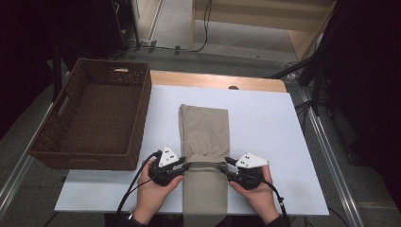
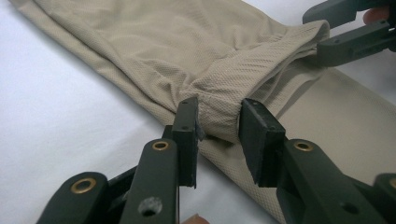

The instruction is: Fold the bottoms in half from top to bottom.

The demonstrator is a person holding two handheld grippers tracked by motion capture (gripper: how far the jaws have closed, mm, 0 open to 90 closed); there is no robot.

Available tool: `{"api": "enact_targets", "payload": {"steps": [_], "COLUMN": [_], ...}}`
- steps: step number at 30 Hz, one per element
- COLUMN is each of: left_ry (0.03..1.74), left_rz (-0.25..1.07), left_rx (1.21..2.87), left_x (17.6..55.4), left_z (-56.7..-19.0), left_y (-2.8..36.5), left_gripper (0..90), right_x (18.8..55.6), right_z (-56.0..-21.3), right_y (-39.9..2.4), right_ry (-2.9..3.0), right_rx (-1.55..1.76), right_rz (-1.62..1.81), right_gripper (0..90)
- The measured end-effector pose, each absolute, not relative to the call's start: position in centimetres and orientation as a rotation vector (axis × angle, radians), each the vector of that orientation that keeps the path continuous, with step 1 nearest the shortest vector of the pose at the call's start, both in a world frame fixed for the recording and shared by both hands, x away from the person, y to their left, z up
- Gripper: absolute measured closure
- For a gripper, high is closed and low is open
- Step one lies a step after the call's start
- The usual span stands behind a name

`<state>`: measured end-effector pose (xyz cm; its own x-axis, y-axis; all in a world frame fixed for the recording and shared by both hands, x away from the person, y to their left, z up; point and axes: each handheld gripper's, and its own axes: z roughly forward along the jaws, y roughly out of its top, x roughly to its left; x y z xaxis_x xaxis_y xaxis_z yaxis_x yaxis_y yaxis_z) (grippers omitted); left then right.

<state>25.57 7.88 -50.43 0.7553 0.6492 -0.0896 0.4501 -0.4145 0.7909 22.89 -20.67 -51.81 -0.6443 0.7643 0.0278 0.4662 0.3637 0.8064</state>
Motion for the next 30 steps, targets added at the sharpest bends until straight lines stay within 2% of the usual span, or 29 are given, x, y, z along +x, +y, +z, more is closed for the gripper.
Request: {"api": "enact_targets", "payload": {"steps": [10, 20, 24, 30], "left_ry": [0.804, 0.791, 0.784, 0.781], "left_rz": [0.293, 0.314, 0.307, 0.298], "left_rx": [2.102, 2.14, 2.143, 2.136], "left_x": [25.55, 25.39, 25.35, 25.36], "left_z": [-50.68, -51.01, -51.05, -51.01], "left_y": [7.74, 7.43, 7.42, 7.47], "left_gripper": [77.5, 80.2, 85.4, 88.1], "right_x": [23.22, 23.32, 23.19, 23.06], "right_z": [-52.03, -52.13, -52.11, -52.07], "right_y": [-21.01, -21.08, -21.04, -21.07], "right_ry": [2.3, 2.325, 2.325, 2.311], "right_rx": [1.098, 1.121, 1.12, 1.131], "right_rz": [1.184, 1.184, 1.175, 1.185], "right_gripper": [67.5, 77.3, 81.4, 83.8]}}
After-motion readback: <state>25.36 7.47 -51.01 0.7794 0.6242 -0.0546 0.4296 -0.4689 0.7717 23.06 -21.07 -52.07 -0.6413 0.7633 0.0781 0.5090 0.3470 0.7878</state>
